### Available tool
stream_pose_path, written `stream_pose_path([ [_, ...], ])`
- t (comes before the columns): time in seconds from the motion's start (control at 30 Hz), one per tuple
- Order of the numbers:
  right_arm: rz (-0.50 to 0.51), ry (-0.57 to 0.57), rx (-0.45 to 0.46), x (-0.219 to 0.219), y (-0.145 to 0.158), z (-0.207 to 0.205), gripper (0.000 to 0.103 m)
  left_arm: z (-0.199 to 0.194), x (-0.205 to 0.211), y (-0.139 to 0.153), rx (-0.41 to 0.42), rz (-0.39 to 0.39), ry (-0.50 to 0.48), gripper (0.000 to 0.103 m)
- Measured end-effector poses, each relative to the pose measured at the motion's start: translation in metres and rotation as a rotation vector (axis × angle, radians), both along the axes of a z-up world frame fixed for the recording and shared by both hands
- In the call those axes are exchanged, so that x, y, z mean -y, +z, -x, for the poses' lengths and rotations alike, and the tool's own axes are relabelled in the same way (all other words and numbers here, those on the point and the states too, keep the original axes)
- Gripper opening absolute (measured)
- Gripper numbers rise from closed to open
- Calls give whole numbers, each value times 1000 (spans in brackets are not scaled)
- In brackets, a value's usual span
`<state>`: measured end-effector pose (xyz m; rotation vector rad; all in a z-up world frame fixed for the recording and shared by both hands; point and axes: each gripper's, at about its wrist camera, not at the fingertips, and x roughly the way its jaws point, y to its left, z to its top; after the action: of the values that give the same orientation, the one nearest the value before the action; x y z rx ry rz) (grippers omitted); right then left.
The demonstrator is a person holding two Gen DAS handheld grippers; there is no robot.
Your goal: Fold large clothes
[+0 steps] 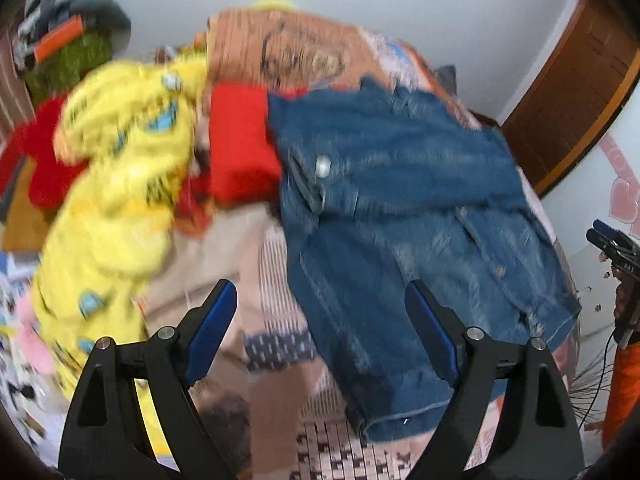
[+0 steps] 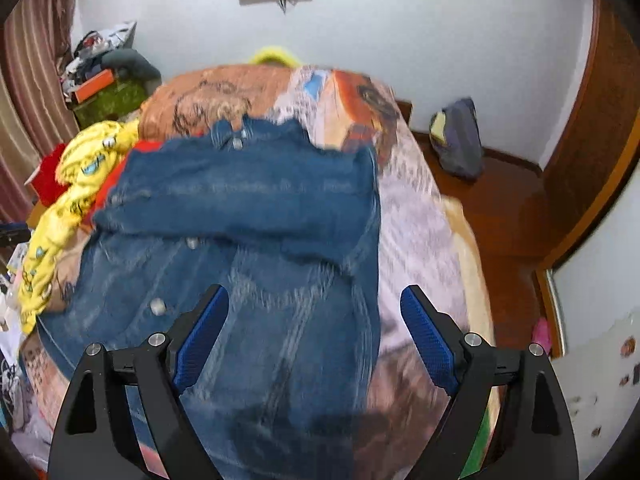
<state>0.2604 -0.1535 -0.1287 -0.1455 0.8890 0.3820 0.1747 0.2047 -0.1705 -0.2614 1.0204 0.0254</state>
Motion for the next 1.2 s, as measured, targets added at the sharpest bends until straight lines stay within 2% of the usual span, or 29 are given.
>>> stream_pose_path([
  [0.27, -24, -101, -177, 34, -59, 13, 86, 8, 4, -70, -151, 192, 41, 86],
  [0.4, -51, -160, -247, 52, -79, 14, 86, 6, 17, -91, -200, 235, 19, 86],
  [0.5, -109, -184, -306, 64, -94, 14, 86, 2, 26, -104, -237, 254, -3, 86],
  [0.57, -139, -187, -308, 67, -95, 15, 86, 2, 32, -112, -253, 281, -4, 86],
  [0.63, -151, -183, -301, 68, -94, 17, 86, 3, 34, -113, -239, 296, 19, 86],
  [0.77, -147, -153, -284, 60, -96, 17, 86, 2, 42, -111, -217, 319, 4, 86],
  [0.83, -127, -136, -270, 53, -97, 15, 84, 0, 48, -106, -201, 317, -20, 77],
  [0.93, -102, -93, -253, 39, -98, 12, 69, -1, 54, -101, -181, 327, -36, 59],
  [1.0, -102, -63, -253, 32, -99, 9, 47, -1, 55, -97, -172, 317, -31, 41],
  [1.03, -104, -47, -258, 27, -99, 8, 43, -2, 54, -96, -169, 312, -26, 34],
  [1.1, -114, -33, -262, 22, -100, 6, 13, -1, 53, -92, -163, 305, -22, 29],
  [1.2, -117, -19, -265, 16, -94, 3, 9, 2, 56, -78, -130, 248, -23, 24],
])
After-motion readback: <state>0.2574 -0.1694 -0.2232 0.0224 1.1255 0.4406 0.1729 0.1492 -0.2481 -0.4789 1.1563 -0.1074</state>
